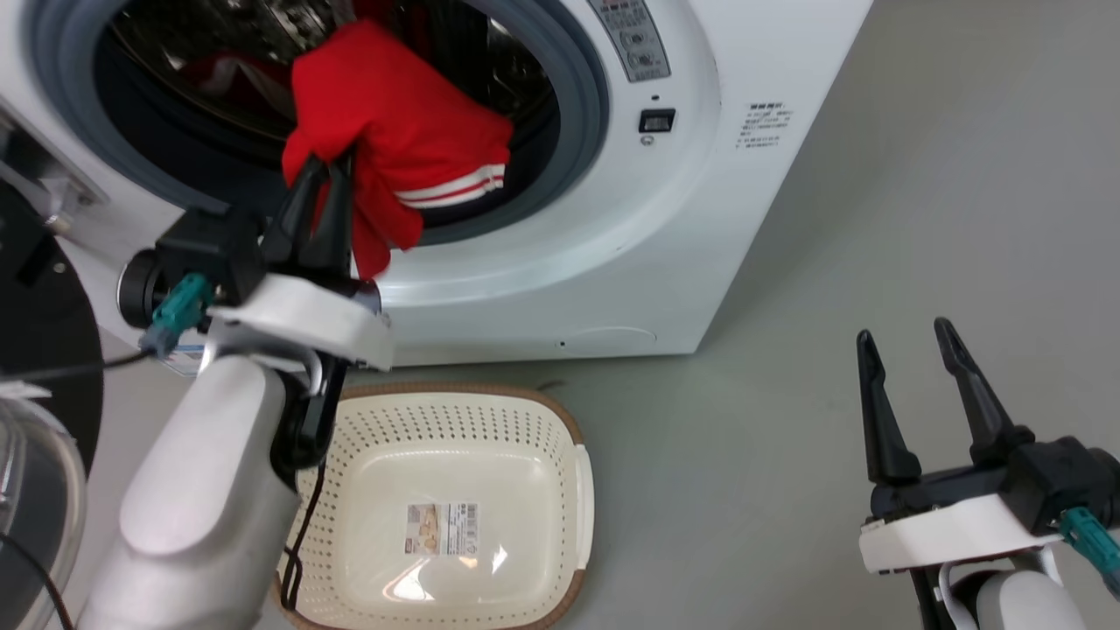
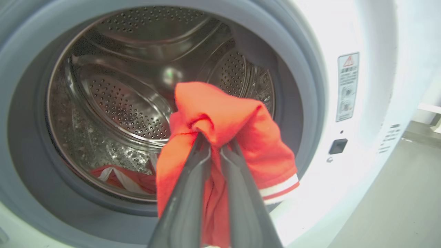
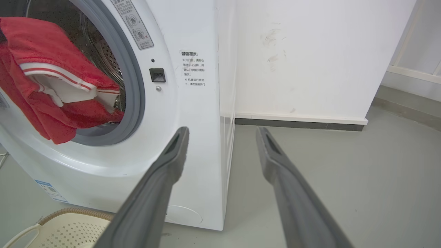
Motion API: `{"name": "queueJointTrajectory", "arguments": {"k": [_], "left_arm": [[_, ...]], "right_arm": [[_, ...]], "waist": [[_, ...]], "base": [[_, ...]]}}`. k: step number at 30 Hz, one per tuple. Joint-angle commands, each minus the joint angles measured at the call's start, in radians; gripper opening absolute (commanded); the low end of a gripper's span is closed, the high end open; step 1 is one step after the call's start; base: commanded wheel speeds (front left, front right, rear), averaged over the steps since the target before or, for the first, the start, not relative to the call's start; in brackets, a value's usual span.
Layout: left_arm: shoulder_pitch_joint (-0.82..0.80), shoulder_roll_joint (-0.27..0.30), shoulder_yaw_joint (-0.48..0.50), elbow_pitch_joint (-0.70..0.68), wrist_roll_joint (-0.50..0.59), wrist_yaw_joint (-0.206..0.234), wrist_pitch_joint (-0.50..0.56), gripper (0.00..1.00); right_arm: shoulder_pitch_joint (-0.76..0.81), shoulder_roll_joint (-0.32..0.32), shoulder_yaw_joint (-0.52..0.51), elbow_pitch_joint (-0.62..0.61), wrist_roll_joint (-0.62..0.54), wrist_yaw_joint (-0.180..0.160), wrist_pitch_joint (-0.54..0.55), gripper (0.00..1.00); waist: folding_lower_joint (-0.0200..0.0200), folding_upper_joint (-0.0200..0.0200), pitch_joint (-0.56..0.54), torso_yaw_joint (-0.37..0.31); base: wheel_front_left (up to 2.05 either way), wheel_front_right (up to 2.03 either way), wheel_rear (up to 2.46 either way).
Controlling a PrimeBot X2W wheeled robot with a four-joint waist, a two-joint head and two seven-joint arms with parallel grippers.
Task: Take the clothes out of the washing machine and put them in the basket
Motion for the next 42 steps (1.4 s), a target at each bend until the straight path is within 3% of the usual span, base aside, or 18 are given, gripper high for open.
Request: {"name": "queueJointTrajectory", "arguments": {"k": [1, 14, 26, 35, 42], "left_arm": [[0.043, 0.003, 0.012, -0.042, 0.008, 0.01, -0.003, 0.0], [0.287, 0.041, 0.068, -0.392, 0.057, 0.09, -0.003, 0.0], [0.418, 0.094, 0.091, -0.61, 0.077, 0.153, 0.035, 0.0], [0.54, 0.102, 0.07, -0.605, 0.054, 0.166, 0.053, 0.0], [0.593, 0.048, 0.042, -0.466, -0.021, 0.111, 0.025, 0.0]], "right_arm": [[0.02, 0.001, 0.001, 0.002, -0.008, -0.001, -0.002, 1.0], [0.104, 0.001, 0.015, -0.005, -0.014, -0.001, -0.002, 1.0], [0.155, 0.001, 0.023, -0.013, -0.008, -0.001, -0.002, 1.0], [0.154, 0.001, 0.031, -0.033, 0.0, -0.001, -0.002, 1.0], [0.124, 0.001, 0.032, -0.056, 0.003, -0.001, -0.002, 1.0]], "waist": [[0.0002, -0.0001, -0.038, 0.019], [0.0002, -0.0001, -0.158, 0.05], [0.0002, -0.0001, -0.216, 0.058], [0.0002, -0.0001, -0.22, 0.043], [0.0002, -0.0001, -0.185, 0.026]], "base": [[0.0, 0.0, 0.0], [0.0, 0.0, 0.0], [0.0, 0.0, 0.0], [0.0, 0.0, 0.0], [0.0, 0.0, 0.0]]}}
